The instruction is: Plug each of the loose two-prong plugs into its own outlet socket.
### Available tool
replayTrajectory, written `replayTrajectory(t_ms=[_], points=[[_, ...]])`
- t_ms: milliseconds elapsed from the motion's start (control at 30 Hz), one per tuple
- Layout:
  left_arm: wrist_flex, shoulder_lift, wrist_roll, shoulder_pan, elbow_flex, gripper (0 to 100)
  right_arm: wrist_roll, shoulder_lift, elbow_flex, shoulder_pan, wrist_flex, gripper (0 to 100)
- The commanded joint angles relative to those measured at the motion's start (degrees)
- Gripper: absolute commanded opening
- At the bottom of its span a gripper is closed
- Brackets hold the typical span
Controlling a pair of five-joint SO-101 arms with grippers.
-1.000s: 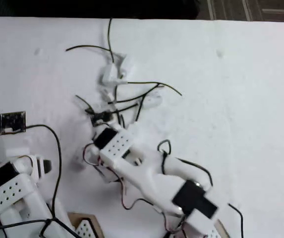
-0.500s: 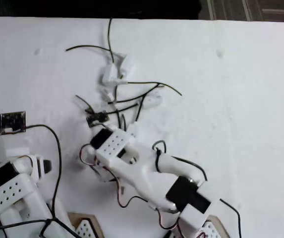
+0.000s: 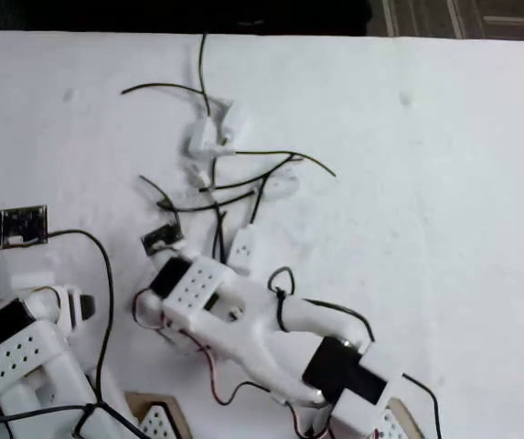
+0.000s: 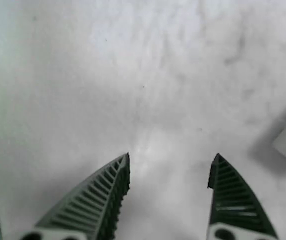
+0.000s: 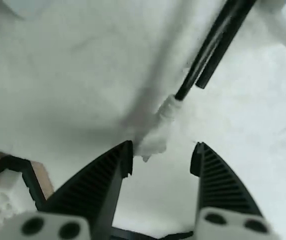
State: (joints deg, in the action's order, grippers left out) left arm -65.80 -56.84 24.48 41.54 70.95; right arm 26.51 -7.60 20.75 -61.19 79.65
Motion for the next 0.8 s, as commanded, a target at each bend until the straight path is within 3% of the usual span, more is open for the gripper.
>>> replayTrajectory(t_ms=[0, 467, 767], points=[[0.88, -1.1, -0.09, 0.48, -0.18, 26, 0.35, 1.98, -1.93, -0.13, -0.48, 19.0], [0.88, -1.1, -0.09, 0.48, -0.18, 26, 0.0, 2.33, -1.23, -0.31, -4.0, 19.0], [2.37, -1.1, -0.09, 0.48, 0.62, 26, -0.09, -7.25, -0.79, -0.31, -7.69, 19.0]])
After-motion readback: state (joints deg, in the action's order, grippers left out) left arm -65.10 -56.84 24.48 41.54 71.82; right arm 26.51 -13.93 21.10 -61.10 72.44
